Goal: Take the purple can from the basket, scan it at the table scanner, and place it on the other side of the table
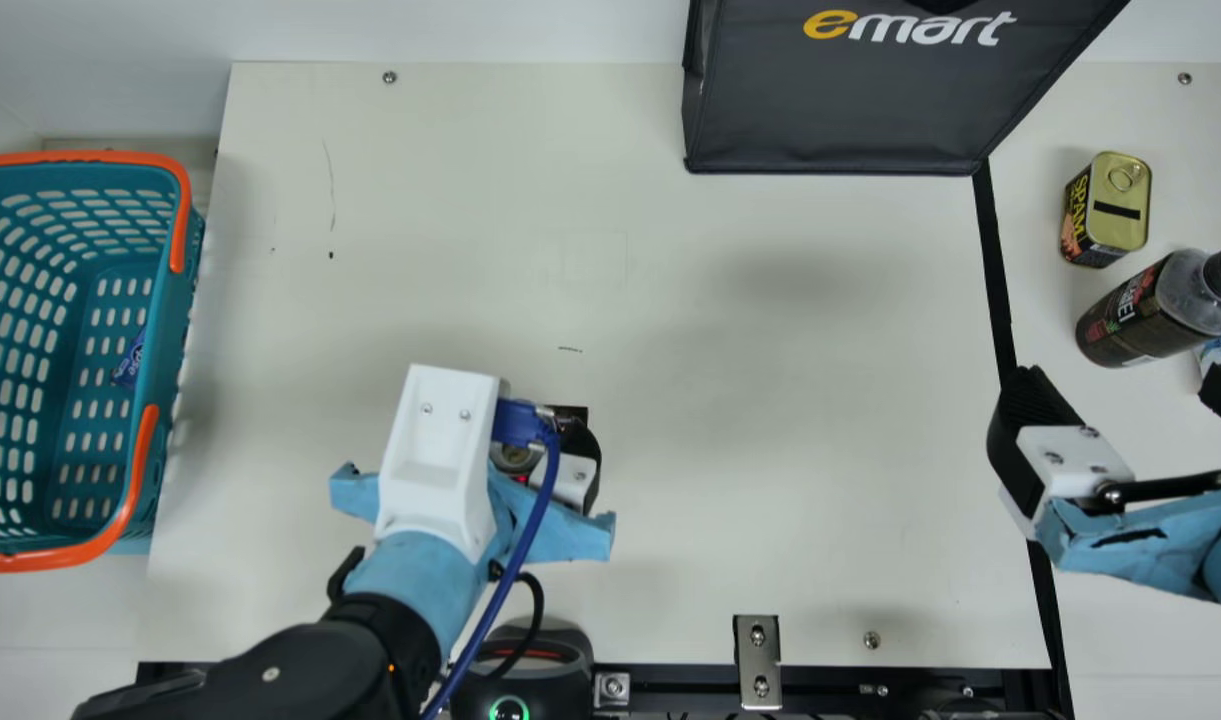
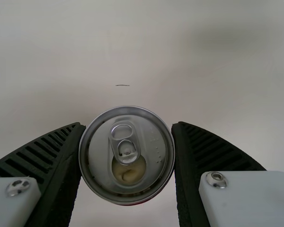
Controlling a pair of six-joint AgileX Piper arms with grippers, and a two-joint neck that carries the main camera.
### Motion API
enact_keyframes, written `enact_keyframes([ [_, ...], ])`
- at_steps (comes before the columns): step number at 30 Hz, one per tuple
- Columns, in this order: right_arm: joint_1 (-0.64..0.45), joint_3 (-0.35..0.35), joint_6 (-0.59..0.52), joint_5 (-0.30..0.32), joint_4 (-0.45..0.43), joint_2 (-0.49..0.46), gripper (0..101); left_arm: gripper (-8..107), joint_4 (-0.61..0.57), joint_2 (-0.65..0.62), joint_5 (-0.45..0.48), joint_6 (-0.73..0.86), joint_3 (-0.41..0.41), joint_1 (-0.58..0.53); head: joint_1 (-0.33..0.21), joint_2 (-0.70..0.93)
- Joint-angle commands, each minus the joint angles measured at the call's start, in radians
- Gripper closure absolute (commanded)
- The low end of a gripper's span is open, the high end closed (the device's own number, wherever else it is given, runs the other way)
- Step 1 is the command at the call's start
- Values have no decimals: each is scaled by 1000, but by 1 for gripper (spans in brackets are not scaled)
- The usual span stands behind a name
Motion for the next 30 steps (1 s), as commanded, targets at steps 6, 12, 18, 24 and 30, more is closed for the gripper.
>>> enact_keyframes([
  [6, 0, 0, 0, 0, 0, 0, 6, 107, 17, 18, 59, -86, -13, -80, -27, 0],
  [12, 0, 0, 0, 0, 0, 0, 6, 107, 33, 19, 93, -127, -11, -128, -27, 0],
  [18, 0, 0, 0, 0, 0, 0, 6, 107, 47, -5, 94, -122, 15, -141, -27, 0],
  [24, 0, 0, 0, 0, 0, 0, 6, 107, 62, -42, 61, -82, 53, -121, -27, 0],
  [30, 0, 0, 0, 0, 0, 0, 6, 107, 82, -72, -7, -33, 97, -90, -27, 0],
])
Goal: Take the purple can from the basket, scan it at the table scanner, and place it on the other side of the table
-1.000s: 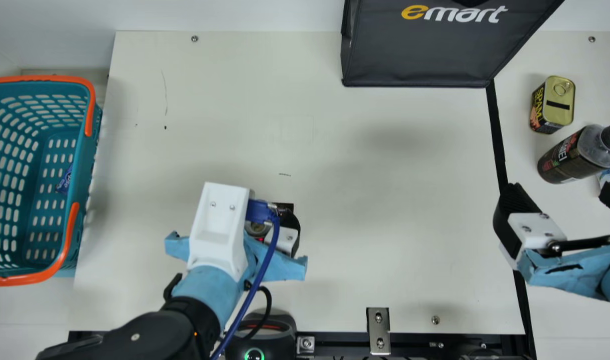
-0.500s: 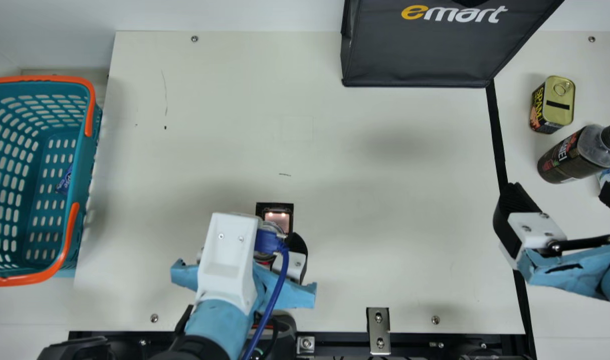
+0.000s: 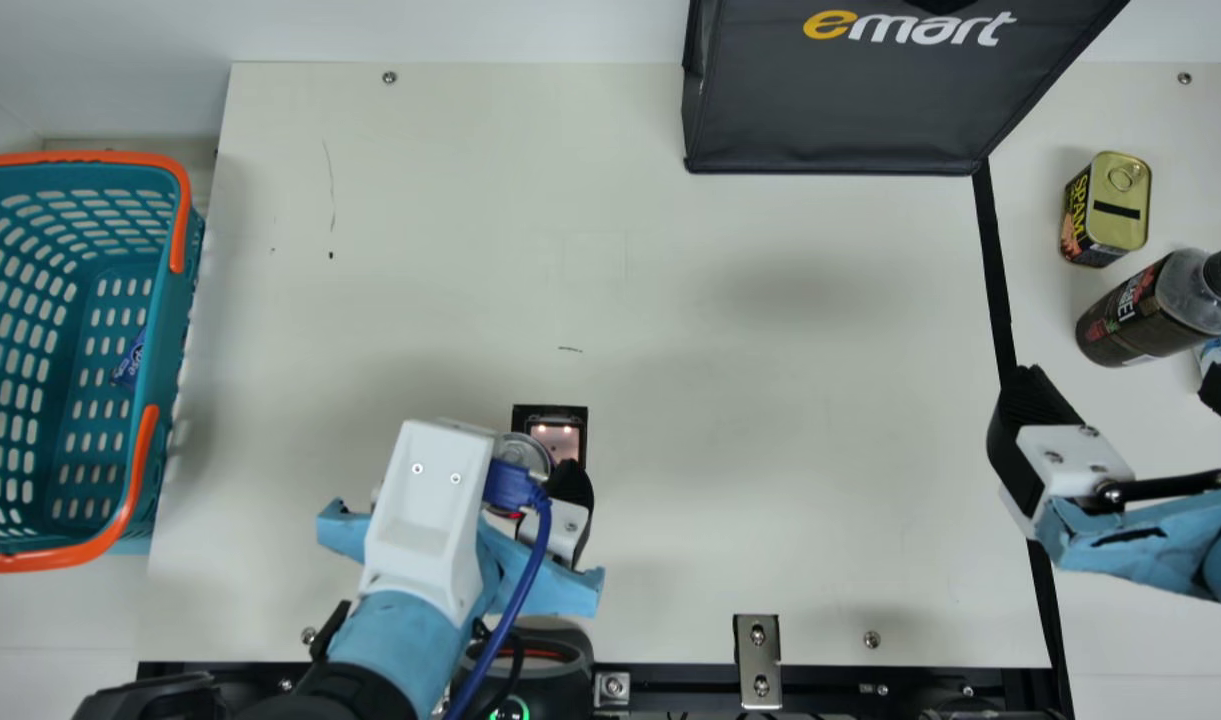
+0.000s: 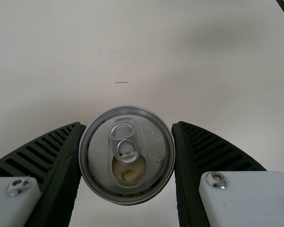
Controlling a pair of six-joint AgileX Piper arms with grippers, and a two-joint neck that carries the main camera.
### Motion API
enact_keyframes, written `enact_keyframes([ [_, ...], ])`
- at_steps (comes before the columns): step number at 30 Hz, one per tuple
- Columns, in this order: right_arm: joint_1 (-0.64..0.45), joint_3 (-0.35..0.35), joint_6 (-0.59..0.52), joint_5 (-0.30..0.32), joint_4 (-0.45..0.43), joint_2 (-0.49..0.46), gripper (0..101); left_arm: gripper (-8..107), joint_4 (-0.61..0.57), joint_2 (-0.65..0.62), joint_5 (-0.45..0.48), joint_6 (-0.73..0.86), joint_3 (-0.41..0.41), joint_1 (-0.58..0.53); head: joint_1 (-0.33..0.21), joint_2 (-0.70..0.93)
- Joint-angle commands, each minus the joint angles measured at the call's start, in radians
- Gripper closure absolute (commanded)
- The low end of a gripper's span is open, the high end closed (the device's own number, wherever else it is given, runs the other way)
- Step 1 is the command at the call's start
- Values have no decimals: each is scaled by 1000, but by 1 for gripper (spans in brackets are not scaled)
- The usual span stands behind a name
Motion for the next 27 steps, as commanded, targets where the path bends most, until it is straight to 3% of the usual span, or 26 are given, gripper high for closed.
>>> enact_keyframes([
  [1, 0, 0, 0, 0, 0, 0, 6, 107, 2, -8, -32, 19, 17, 11, -27, 2],
  [15, 0, 0, 0, 0, 0, 0, 6, 107, 6, -66, -271, 194, 134, 150, -27, 2],
  [27, 0, 0, 0, 0, 0, 0, 6, 107, -117, -91, -470, 497, 180, 282, -27, 2],
])
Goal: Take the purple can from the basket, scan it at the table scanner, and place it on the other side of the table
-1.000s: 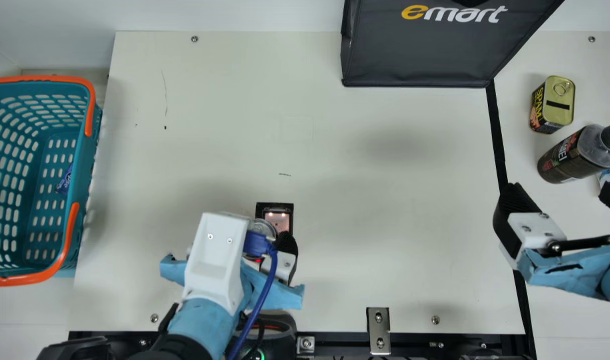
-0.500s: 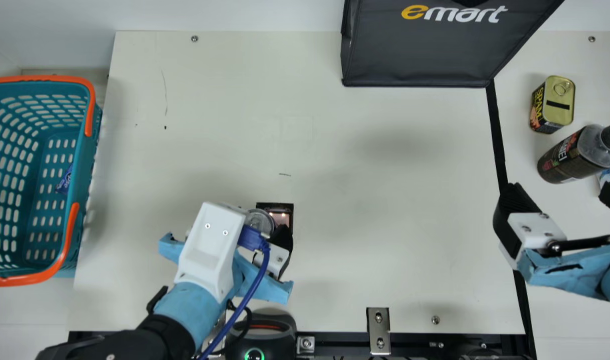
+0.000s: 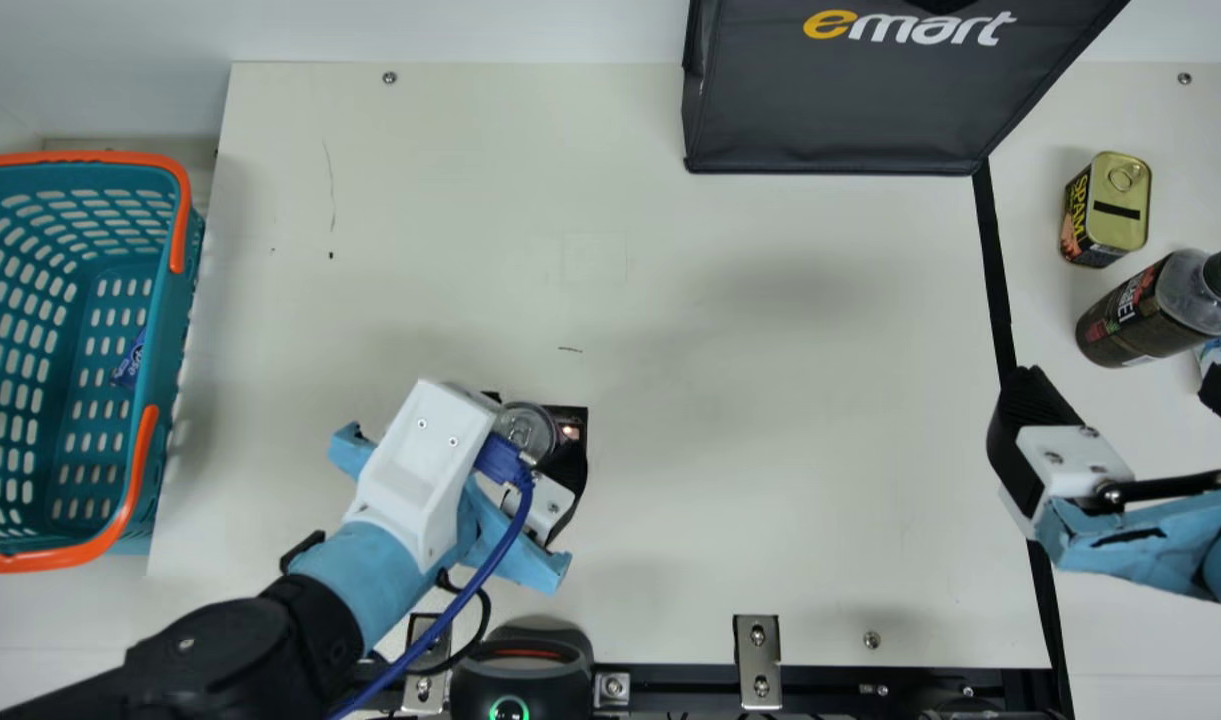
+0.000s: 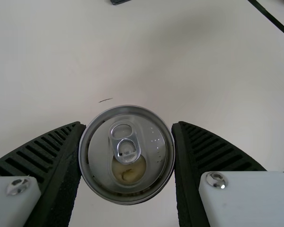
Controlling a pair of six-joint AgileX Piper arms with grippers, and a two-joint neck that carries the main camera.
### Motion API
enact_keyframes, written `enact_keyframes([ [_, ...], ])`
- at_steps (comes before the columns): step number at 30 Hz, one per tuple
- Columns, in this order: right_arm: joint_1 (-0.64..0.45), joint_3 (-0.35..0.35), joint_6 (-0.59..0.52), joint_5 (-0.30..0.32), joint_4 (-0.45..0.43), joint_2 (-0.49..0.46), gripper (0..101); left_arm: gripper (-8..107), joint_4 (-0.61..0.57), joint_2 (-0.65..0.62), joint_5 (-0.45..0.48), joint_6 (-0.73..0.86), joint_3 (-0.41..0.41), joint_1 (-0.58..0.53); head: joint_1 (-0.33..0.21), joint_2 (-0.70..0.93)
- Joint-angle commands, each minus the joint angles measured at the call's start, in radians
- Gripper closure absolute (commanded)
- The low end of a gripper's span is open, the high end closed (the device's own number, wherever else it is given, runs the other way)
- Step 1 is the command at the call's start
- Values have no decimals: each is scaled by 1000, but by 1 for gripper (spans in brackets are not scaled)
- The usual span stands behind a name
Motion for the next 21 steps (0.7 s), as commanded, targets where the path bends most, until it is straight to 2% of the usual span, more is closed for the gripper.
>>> enact_keyframes([
  [1, 0, 0, 0, 0, 0, 0, 6, 107, -43, -2, -43, 108, 4, 18, -27, 2],
  [11, 0, 0, 0, 0, 0, 0, 6, 107, -283, -29, -121, 513, 8, 70, -27, 2],
  [21, 0, 0, 0, 0, 0, 0, 6, 107, -623, -69, -93, 990, -20, 134, -27, 2],
])
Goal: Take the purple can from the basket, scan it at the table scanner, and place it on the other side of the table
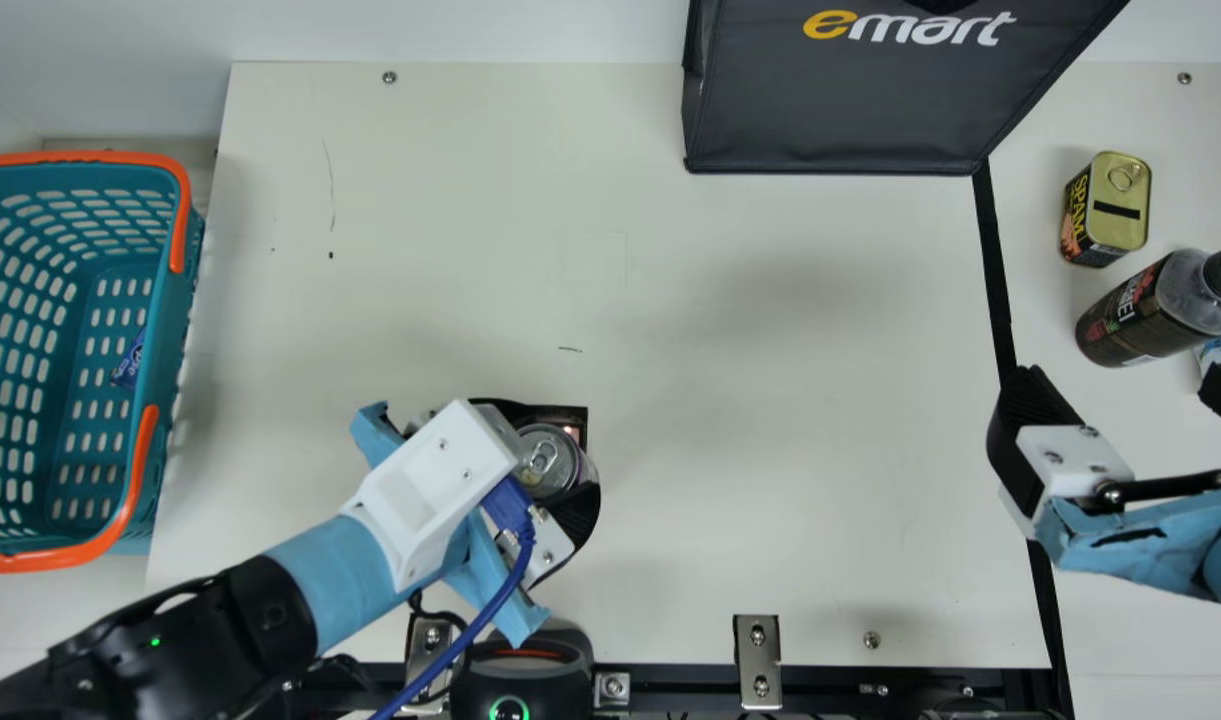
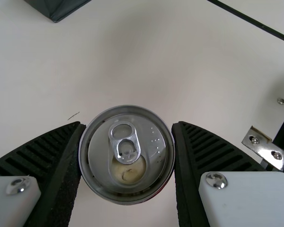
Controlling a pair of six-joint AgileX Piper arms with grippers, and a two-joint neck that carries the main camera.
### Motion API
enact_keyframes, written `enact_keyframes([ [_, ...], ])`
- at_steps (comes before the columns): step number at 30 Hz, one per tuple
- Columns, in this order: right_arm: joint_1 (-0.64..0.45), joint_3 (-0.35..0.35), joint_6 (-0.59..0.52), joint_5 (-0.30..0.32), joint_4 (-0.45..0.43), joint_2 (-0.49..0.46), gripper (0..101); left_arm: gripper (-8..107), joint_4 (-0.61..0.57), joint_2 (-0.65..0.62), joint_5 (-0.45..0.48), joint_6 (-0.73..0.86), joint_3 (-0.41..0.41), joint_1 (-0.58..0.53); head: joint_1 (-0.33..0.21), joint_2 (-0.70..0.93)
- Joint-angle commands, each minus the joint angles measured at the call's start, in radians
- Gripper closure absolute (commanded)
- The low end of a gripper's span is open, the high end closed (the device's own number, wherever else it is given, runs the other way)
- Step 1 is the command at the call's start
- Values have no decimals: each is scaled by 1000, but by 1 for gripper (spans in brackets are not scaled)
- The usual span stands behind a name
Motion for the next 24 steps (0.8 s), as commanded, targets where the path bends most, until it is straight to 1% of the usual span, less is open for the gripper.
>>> enact_keyframes([
  [1, 0, 0, 0, 0, 0, 0, 6, 107, -150, -6, 12, 250, -7, 18, -27, 2],
  [6, 0, 0, 0, 0, 0, 0, 6, 107, -341, -20, 63, 515, -31, 80, -27, 2],
  [12, 0, 0, 0, 0, 0, 0, 6, 107, -581, -8, 163, 856, -72, 205, -27, 2],
  [19, 0, 0, 0, 0, 0, 0, 6, 107, -820, 57, 337, 1253, -130, 417, -27, 2],
  [24, 0, 0, 0, 0, 0, 0, 6, 107, -927, 123, 476, 1489, -165, 568, -27, 2],
])
